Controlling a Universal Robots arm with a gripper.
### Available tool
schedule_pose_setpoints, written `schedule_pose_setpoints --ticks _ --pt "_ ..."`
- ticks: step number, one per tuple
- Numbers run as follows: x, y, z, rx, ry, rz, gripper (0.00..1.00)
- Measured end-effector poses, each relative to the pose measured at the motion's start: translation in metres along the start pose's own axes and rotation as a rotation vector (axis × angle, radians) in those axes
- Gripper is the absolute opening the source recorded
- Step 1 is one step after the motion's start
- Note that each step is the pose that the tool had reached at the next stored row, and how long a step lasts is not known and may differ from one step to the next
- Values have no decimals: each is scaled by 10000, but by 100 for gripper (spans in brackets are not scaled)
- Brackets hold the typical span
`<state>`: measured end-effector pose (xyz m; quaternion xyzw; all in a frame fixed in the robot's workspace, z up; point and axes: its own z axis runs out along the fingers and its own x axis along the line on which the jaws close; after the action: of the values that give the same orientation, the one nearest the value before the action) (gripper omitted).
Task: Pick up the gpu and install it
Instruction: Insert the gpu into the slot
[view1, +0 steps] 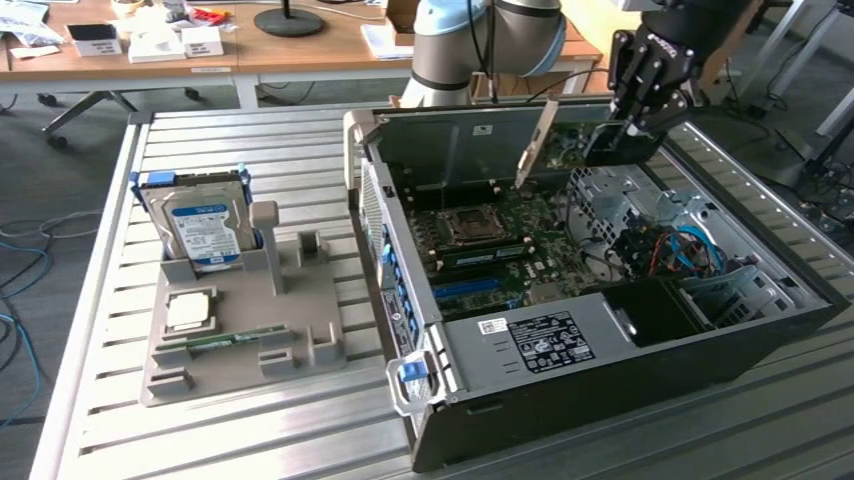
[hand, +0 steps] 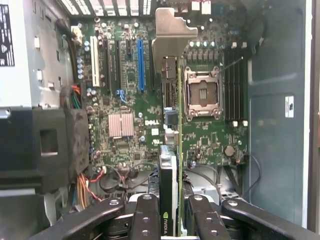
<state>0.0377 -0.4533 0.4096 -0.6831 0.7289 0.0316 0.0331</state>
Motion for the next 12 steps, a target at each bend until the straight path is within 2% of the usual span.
schedule_pose_setpoints --ticks 5,12 --pt "6 84 12 1 7 4 27" --pt "16 140 73 25 11 121 27"
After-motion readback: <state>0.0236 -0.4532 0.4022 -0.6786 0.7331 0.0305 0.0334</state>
